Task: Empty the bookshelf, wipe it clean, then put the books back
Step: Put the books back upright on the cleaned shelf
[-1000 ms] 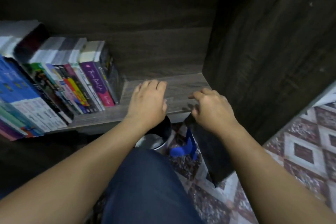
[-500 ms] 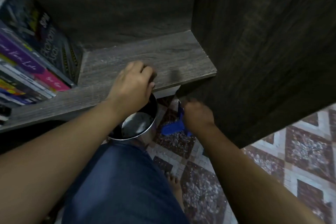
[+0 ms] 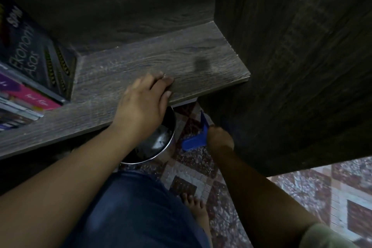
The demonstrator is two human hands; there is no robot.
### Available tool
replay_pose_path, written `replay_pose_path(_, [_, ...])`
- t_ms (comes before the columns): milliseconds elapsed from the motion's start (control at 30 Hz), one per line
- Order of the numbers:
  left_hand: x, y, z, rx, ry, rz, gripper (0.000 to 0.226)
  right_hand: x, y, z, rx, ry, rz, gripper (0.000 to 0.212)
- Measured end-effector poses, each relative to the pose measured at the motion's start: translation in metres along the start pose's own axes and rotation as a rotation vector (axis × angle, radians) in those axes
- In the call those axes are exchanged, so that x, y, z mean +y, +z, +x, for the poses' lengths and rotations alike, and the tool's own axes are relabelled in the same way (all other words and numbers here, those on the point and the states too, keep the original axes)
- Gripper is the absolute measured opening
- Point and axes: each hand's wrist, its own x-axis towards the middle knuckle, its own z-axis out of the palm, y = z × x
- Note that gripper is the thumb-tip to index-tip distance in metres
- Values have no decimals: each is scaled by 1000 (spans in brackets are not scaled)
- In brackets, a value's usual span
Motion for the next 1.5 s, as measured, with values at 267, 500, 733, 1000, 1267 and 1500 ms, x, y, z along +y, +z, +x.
replay_pose_path(267, [0, -13, -14, -59, -6, -26, 40, 1, -16, -24, -3, 17, 47, 25])
replay_pose_path(500, [10, -45, -41, -234, -111, 95, 55, 2, -67, -96, 163, 36, 93, 23])
replay_pose_path(733, [27, -115, -63, -117, -209, 134, 61, -7, -142, -180, 349, 53, 18, 31])
replay_pose_path(1000, [29, -203, -75, 31, -215, 192, 68, -43, -215, -258, 534, -30, -25, 26])
replay_pose_path(1267, [-8, -262, -86, 135, -343, 246, 69, -127, -261, -264, 688, -154, 33, 24])
replay_pose_path(1500, [-56, -277, -100, 136, -437, 266, 66, -207, -250, -228, 721, -236, 117, 25])
